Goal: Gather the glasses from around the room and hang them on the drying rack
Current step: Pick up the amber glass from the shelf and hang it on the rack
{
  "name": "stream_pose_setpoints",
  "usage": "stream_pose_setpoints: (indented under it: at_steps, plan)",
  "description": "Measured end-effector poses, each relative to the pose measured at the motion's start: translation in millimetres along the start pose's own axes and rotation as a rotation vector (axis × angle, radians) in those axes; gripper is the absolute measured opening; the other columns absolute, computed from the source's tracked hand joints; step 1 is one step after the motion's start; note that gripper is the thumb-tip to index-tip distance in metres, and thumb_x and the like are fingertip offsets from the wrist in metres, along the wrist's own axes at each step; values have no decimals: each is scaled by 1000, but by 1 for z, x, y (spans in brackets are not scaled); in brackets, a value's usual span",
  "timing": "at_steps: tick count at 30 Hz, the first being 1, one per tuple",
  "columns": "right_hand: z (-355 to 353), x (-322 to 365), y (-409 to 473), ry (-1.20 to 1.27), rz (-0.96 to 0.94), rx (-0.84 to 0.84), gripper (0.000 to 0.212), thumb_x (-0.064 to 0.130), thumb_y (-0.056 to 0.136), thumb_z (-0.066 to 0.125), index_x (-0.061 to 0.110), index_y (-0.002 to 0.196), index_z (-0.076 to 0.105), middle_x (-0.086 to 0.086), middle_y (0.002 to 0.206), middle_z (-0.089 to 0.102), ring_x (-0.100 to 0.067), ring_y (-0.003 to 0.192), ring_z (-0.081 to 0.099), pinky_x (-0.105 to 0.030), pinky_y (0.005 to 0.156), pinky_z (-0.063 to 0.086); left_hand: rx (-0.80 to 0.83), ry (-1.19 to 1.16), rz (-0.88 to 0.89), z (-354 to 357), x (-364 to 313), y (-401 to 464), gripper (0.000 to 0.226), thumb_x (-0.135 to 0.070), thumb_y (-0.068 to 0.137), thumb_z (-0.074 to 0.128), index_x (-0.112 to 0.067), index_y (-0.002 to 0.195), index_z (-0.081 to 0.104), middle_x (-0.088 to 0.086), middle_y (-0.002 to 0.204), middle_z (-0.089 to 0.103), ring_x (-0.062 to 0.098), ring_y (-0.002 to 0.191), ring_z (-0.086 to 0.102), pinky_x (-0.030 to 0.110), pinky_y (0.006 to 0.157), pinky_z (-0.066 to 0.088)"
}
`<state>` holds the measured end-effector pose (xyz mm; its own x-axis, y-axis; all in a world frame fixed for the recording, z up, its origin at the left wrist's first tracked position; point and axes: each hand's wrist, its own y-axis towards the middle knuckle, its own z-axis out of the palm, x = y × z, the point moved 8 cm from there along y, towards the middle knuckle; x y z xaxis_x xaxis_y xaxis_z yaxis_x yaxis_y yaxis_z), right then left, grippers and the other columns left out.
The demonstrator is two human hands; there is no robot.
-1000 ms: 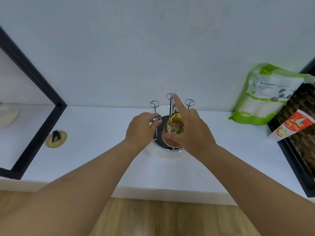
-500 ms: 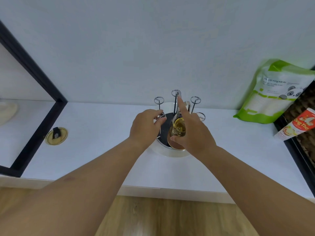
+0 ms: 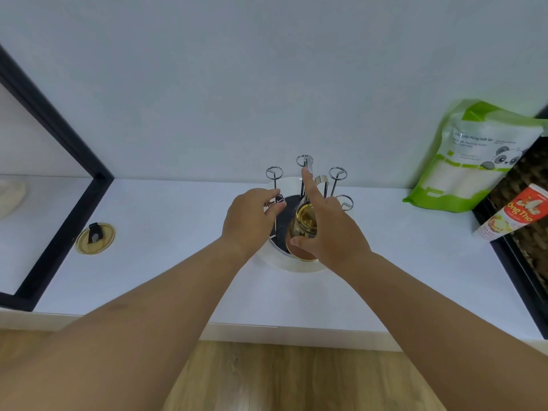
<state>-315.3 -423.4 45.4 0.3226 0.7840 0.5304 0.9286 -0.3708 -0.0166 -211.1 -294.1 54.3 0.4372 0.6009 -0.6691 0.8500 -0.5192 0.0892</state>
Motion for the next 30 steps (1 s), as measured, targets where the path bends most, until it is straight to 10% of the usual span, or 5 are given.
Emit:
stream_pose_setpoints:
  at_steps: [12, 22, 26, 30]
  plan:
    - [-21, 10, -5, 29, 2, 25, 135, 48, 73, 90, 61, 156, -17, -2, 110, 51, -23, 94, 58, -40, 82, 55, 31, 92, -25, -7, 2, 1, 43, -36, 103, 55, -22, 144, 56, -3, 148, 55, 19, 136, 48, 27, 105, 34]
    - [-70, -17, -24, 23, 16, 45, 126, 53, 76, 86, 51, 163, -5, 1, 122, 58, -23, 108, 59, -38, 84, 50, -80, 111, 185, 16, -63, -47, 46, -56, 92, 62, -27, 127, 64, -10, 125, 63, 14, 114, 54, 33, 91, 48]
    - [-62, -27, -30, -6, 9, 142, 132, 39, 77, 91, 46, 164, -7, 21, 90, 51, -19, 90, 53, -29, 67, 39, -68, 129, 108, 28, -59, -43, 55, -62, 85, 66, -30, 130, 60, -12, 124, 61, 15, 114, 53, 31, 89, 47]
    - [-52, -32, -41, 12, 30, 152, 129, 37, 80, 89, 48, 163, -9, 3, 131, 66, -26, 109, 61, -33, 79, 43, -14, 71, 104, 27, -49, -40, 52, -52, 84, 73, -31, 130, 60, -13, 120, 62, 14, 109, 56, 34, 88, 50]
